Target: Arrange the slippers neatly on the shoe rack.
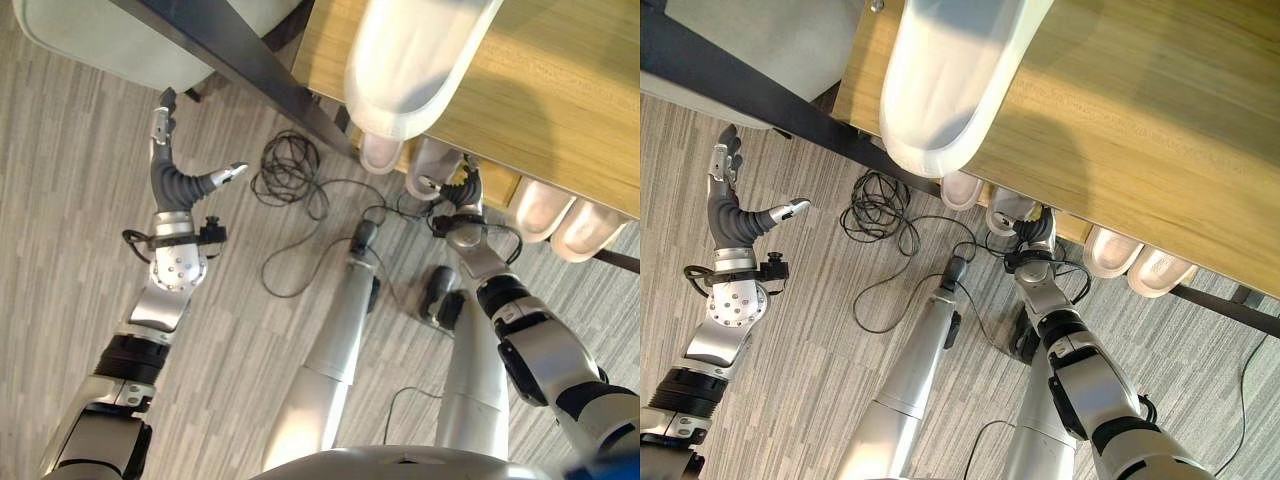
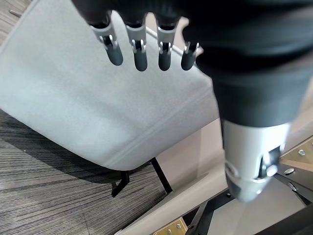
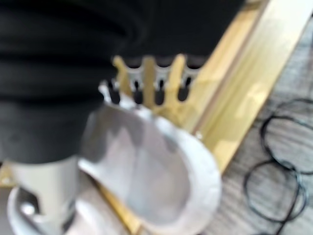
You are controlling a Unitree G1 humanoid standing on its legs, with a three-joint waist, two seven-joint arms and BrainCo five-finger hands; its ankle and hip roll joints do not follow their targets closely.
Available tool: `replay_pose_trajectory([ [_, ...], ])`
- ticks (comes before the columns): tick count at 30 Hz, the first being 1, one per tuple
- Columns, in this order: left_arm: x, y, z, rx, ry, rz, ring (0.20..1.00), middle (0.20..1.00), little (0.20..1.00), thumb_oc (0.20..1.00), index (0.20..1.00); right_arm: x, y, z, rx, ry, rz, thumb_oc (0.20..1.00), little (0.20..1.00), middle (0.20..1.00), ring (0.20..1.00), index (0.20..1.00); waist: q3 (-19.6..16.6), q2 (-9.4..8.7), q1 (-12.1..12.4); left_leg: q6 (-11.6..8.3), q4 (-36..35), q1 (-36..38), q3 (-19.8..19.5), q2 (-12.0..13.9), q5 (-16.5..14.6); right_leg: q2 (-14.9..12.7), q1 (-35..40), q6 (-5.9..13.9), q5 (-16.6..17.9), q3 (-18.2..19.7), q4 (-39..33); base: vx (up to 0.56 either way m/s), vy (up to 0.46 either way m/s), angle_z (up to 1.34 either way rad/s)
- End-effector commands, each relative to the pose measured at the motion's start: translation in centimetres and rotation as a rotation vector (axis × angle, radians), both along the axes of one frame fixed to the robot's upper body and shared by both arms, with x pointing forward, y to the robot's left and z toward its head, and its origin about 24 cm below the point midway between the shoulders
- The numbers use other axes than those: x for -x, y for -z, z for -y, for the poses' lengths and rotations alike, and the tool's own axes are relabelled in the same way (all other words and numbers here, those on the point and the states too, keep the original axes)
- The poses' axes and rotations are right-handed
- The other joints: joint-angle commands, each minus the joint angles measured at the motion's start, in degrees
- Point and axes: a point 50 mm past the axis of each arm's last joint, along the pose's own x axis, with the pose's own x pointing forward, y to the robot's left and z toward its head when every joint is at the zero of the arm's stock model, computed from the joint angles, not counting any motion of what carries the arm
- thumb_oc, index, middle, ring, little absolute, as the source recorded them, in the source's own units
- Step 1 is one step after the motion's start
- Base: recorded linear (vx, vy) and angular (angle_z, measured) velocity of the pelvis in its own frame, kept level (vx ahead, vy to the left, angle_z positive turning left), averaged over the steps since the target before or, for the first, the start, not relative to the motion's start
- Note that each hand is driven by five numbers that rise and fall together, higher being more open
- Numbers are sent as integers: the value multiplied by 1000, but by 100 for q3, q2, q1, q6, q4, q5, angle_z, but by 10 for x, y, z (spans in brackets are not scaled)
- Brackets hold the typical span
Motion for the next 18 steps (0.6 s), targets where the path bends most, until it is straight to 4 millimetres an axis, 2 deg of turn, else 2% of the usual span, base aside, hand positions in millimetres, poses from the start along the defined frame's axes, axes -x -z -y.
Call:
replay_pose_trajectory([
  [1, 2, 0, -10, 38, -40, 20, 1000, 1000, 1000, 1000, 1000, -3, -12, -10, -43, -26, 54, 1000, 1000, 1000, 1000, 1000, 4, -38, 78, 241, -763, -73, 243, 327, 76, 68, 221, -41, 71, 540, -389, 0, 0, 0],
  [18, -2, 2, -11, 52, -38, 3, 1000, 1000, 1000, 1000, 1000, -7, -22, -17, 34, -90, 70, 1000, 1000, 1000, 1000, 1000, -41, -98, 61, 237, -777, -64, 234, 350, 87, 84, 223, -60, 69, 534, -389, 0, 0, 0],
])
